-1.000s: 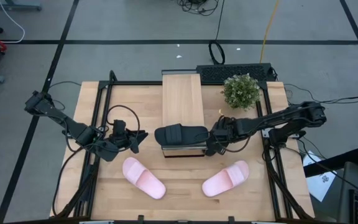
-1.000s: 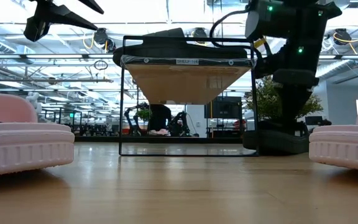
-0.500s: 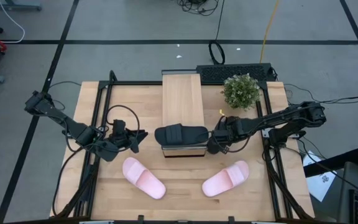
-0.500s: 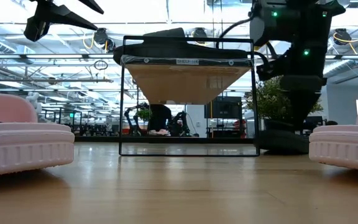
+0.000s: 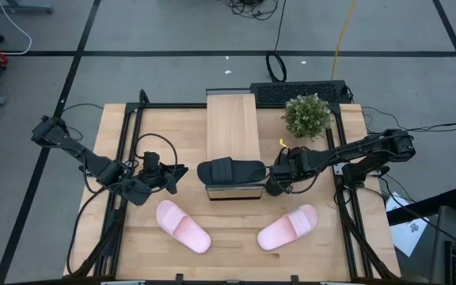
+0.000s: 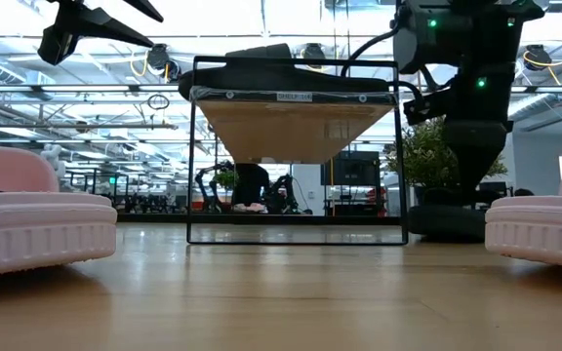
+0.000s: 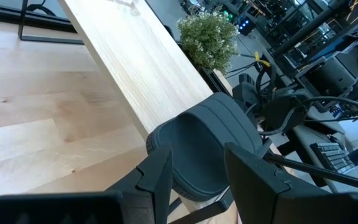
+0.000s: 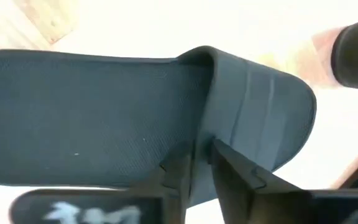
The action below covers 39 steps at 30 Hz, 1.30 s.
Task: Pick and place slides into the shelf
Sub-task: Put the black slide on the shelf
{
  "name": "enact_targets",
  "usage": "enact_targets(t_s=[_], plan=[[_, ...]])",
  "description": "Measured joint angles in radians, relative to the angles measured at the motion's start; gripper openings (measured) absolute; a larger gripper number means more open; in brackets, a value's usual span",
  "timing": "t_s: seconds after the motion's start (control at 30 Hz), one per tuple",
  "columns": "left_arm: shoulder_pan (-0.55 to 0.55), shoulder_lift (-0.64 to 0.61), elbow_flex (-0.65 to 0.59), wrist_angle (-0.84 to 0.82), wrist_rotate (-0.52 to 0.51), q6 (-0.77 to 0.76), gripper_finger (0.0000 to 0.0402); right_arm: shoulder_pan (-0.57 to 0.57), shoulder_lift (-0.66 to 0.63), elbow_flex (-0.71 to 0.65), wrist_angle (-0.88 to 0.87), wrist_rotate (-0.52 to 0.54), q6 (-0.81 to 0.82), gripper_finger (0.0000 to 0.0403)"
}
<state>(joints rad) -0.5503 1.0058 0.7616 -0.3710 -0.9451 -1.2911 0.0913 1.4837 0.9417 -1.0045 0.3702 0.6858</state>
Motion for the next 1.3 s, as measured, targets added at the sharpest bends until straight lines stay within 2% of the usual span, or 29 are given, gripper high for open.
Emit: enact_targets(t_s=[0.13, 0.67, 1.0, 1.1, 1.3], plan=[[0.0, 0.0, 0.0, 0.0, 0.0, 0.0, 0.014, 0.0, 0.0, 0.0, 0.004, -0.002, -0.015, 0.0005], [0.0, 0.0, 0.0, 0.0, 0.0, 0.0, 0.014, 0.0, -0.012, 0.001, 0.002, -0.007, 0.002, 0.0], [0.0, 0.0, 0.0, 0.0, 0.0, 0.001, 0.014, 0.0, -0.068, 0.097, -0.071, -0.002, 0.003, 0.0], [0.0, 0.0, 0.0, 0.0, 0.0, 0.004, 0.014, 0.001, -0.068, 0.095, -0.072, -0.043, 0.0, 0.0], [0.0, 0.0, 0.0, 0.0, 0.0, 0.005, 0.014, 0.001, -0.068, 0.095, -0.001, -0.198, 0.01, 0.0005]])
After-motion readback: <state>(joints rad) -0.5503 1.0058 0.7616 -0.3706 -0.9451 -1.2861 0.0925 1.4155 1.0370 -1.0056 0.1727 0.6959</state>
